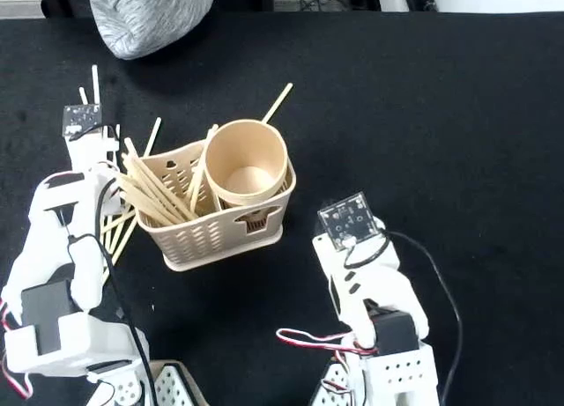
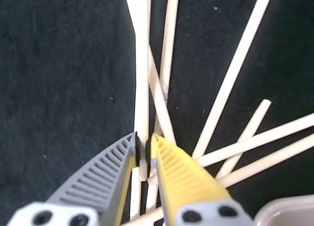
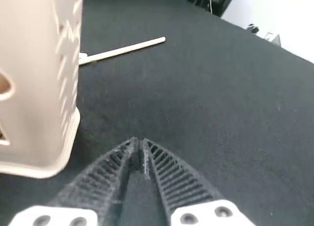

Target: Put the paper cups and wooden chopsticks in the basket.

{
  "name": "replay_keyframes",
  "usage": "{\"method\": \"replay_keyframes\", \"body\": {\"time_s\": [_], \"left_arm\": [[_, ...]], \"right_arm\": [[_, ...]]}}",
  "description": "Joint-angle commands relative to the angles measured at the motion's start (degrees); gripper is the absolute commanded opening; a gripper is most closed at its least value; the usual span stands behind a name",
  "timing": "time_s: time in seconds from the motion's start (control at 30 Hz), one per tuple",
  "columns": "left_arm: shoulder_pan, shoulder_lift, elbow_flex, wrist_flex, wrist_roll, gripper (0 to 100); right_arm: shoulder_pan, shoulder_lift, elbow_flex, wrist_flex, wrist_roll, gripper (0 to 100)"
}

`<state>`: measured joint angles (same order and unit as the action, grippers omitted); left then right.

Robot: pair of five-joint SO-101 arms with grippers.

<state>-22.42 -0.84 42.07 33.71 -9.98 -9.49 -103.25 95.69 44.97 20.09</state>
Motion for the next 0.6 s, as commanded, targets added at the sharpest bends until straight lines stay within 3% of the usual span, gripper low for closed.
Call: {"method": "replay_keyframes", "body": {"time_s": [0.0,0.57], "left_arm": [[1.45,-2.73,0.75,-0.88,0.26,3],[1.36,-3.78,1.01,-0.97,0.26,3]], "right_arm": [[0.70,-5.14,0.75,-2.37,0.35,1.2],[0.62,-5.14,0.48,-2.29,-0.09,1.2]]}}
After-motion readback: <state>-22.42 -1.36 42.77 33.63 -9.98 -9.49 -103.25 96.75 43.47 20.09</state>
